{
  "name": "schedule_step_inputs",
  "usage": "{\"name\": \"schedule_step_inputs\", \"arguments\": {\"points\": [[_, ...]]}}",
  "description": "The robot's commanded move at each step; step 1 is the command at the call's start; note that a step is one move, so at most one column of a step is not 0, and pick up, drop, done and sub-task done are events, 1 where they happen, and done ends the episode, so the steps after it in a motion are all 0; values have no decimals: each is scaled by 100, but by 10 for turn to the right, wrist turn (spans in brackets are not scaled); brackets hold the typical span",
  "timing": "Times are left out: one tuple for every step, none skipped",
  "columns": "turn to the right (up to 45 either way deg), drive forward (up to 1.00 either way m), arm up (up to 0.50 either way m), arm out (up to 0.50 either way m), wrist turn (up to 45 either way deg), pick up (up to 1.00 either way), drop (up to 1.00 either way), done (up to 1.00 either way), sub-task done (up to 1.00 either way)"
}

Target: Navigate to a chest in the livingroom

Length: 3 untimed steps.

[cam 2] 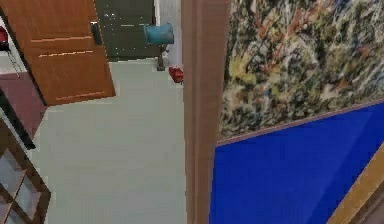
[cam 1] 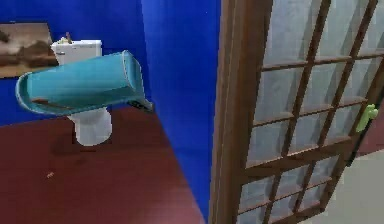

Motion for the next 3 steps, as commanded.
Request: {"name": "schedule_step_inputs", "arguments": {"points": [[-150, 0, 0, 0, 0, 0, 0, 0, 0], [0, 30, 0, 0, 0, 0, 0, 0, 0], [450, 0, 0, 0, 0, 0, 0, 0, 0]]}}
